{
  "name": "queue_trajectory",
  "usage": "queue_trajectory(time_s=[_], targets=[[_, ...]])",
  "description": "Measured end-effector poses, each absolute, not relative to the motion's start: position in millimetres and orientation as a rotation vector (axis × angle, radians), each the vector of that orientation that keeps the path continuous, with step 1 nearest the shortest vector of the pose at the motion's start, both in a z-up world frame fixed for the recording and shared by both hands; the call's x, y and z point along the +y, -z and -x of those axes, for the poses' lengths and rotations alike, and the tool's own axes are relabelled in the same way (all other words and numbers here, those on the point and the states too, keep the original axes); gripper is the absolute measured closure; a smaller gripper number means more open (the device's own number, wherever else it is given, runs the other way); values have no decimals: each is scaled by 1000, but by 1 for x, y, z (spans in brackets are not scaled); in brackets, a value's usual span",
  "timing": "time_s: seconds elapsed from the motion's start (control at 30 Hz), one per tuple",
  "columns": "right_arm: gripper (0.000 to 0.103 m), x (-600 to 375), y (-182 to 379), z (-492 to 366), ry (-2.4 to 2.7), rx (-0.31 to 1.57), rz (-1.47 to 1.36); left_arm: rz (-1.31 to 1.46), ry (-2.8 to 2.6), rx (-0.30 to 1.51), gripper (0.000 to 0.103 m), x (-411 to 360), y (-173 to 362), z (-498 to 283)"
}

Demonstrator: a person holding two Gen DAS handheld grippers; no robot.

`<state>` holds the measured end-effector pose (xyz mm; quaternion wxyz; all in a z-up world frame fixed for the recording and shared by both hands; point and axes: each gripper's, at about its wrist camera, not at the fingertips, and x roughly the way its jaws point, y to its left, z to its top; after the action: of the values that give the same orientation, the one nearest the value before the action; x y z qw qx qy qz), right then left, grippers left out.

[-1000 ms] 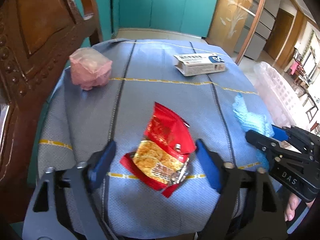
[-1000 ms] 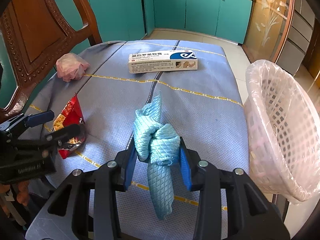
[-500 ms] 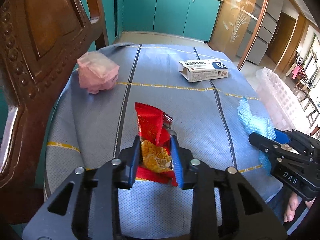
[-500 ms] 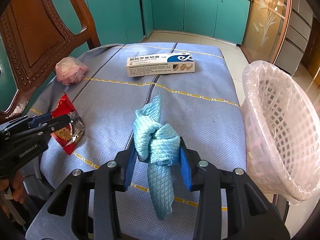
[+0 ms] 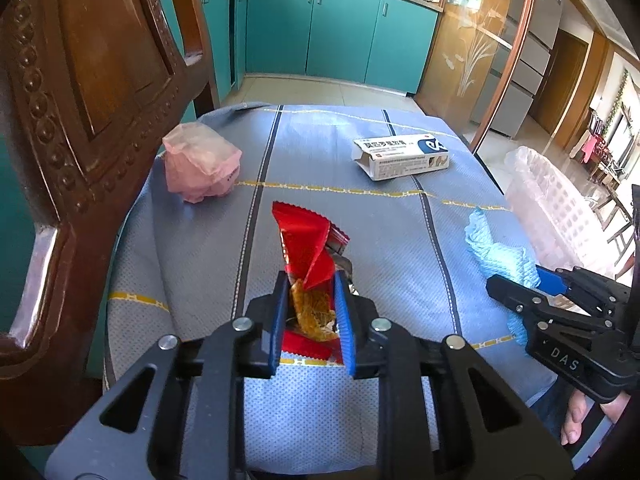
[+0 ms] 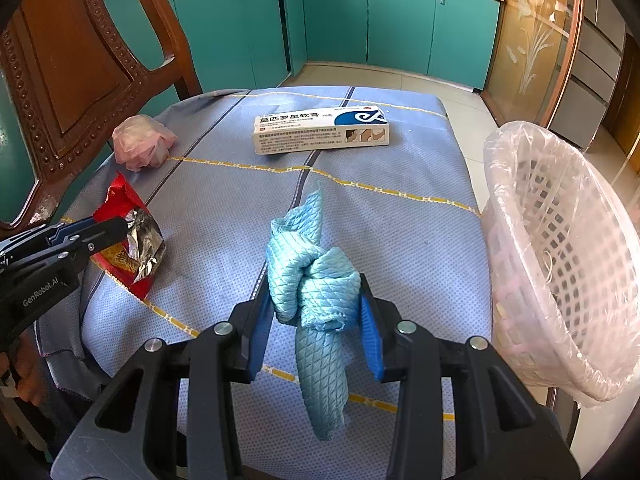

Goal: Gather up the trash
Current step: 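Lift the red wrapper with the left tool while the right tool lifts the cloth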

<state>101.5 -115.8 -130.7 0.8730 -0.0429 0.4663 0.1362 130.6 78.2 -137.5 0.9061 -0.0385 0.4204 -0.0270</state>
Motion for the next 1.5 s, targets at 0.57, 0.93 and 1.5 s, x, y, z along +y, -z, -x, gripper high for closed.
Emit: queue_trajectory(time_s=[0.57, 0.93, 1.5], targets=[[63, -115, 120, -96, -292, 943, 86, 88, 34, 803, 80, 84, 114, -120], [63, -118, 115, -94, -294, 929, 75, 95, 25, 788, 81, 88, 108, -115], [31, -83, 153, -120, -335, 1010, 165, 97, 24, 794, 81, 88, 109, -114]])
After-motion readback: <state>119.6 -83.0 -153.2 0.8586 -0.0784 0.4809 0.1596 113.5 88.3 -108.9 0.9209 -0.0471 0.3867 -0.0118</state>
